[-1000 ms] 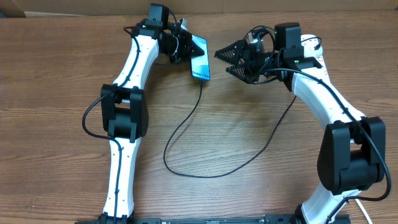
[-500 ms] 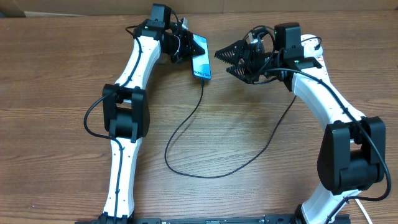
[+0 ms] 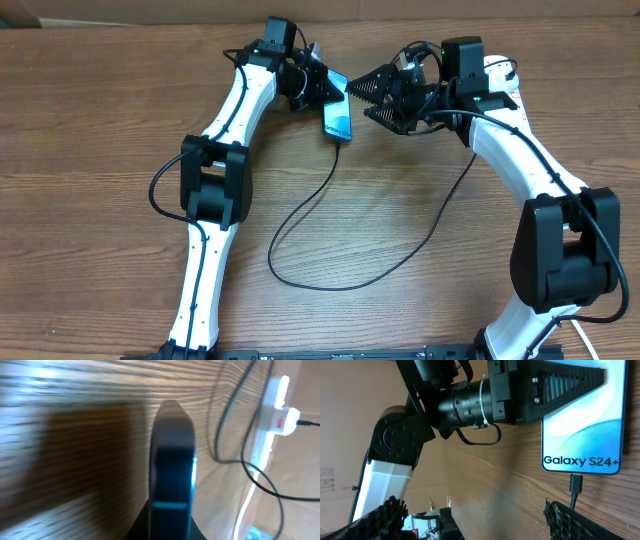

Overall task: Plug charger to phone and switch on socket
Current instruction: 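Lower the plugged phone toward the table with both grippers, then set the phone flat on the table and open both grippers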

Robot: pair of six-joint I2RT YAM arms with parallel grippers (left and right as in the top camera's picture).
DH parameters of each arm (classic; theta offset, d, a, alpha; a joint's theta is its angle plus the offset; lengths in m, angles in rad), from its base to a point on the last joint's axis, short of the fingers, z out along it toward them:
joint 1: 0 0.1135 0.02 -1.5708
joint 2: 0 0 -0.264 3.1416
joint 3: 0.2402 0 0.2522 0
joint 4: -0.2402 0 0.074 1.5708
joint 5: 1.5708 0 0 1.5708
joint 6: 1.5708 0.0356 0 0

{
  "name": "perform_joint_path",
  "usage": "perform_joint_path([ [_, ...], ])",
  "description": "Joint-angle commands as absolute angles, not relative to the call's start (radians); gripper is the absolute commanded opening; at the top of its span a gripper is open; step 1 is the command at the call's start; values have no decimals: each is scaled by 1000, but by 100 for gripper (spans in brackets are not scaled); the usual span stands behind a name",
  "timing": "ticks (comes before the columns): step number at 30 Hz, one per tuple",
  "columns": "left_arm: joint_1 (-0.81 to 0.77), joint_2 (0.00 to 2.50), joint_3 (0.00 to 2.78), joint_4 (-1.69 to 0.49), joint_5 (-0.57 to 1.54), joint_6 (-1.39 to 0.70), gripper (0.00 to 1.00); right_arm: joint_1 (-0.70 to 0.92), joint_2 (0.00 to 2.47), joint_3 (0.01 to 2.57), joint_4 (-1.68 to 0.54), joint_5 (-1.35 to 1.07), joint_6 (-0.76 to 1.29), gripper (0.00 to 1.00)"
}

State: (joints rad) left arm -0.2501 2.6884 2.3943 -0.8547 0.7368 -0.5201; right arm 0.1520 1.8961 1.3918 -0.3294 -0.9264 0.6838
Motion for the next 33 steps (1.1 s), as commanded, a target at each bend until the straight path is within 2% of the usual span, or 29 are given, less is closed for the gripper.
perform_joint_path([
  [1,-245,2695,2403,-865,679,-500,4,150,1877,1396,-324,-917,675,90],
  [12,-248,2695,2403,-867,677,-494,5,150,1878,1396,-324,-917,675,90],
  [17,-248,2695,2403,-867,669,-494,11,150,1877,1396,-324,-917,675,90],
  [25,-249,2695,2403,-867,662,-494,14,150,1877,1396,-324,-916,675,90],
  [33,-249,2695,2403,-888,600,-493,21,150,1877,1396,-325,-917,675,90],
])
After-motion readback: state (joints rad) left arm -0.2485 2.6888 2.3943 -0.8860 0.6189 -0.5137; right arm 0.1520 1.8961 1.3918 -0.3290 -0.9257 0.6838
